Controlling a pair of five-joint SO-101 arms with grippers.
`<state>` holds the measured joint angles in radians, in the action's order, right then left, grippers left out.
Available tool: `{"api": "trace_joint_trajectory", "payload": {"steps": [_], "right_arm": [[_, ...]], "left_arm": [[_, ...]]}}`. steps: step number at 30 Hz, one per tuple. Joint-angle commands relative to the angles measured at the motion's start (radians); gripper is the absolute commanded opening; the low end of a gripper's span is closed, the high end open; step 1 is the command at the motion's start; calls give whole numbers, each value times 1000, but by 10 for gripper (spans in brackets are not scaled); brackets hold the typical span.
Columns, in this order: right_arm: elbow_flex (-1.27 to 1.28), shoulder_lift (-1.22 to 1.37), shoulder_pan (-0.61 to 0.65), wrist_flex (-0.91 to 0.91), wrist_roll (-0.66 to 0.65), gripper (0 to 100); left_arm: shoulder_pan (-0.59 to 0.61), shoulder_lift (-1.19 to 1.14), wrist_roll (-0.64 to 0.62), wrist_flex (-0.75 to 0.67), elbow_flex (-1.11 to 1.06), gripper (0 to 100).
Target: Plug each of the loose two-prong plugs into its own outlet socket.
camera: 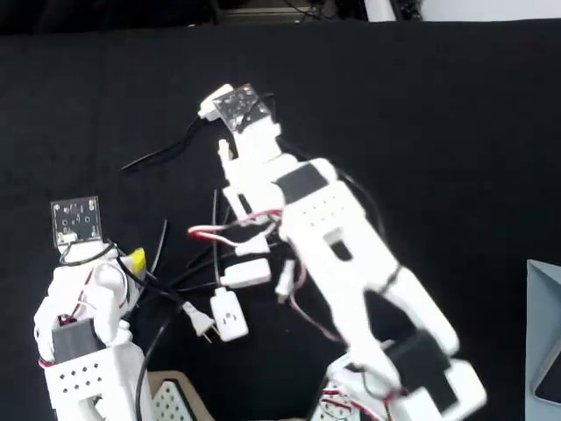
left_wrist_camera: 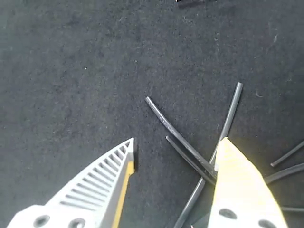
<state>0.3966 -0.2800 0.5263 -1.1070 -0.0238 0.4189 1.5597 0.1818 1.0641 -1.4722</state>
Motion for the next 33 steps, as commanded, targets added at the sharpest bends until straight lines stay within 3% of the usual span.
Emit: {"api": "trace_joint_trajectory", "payload": {"steps": [1,6,10,18,23,25,30,33], "right_arm": [[-53,-125,-9,-80,-15,11],[-53,-159,41,-157,8,11],[-51,-157,133,-143,210,11],[-30,-104,226,43,430,12],[-31,62,241,167,479,21],[-38,145,241,187,505,84],[-124,254,236,107,578,361],[-213,229,229,-9,575,373]], "left_arm": [[4,9,-6,6,4,278],[10,12,-11,6,7,278],[12,14,-12,6,10,278],[76,15,-37,-2,16,278],[113,15,-68,3,31,278],[110,15,-68,5,31,278],[108,15,-68,5,30,280],[108,15,-68,5,30,280]]}}
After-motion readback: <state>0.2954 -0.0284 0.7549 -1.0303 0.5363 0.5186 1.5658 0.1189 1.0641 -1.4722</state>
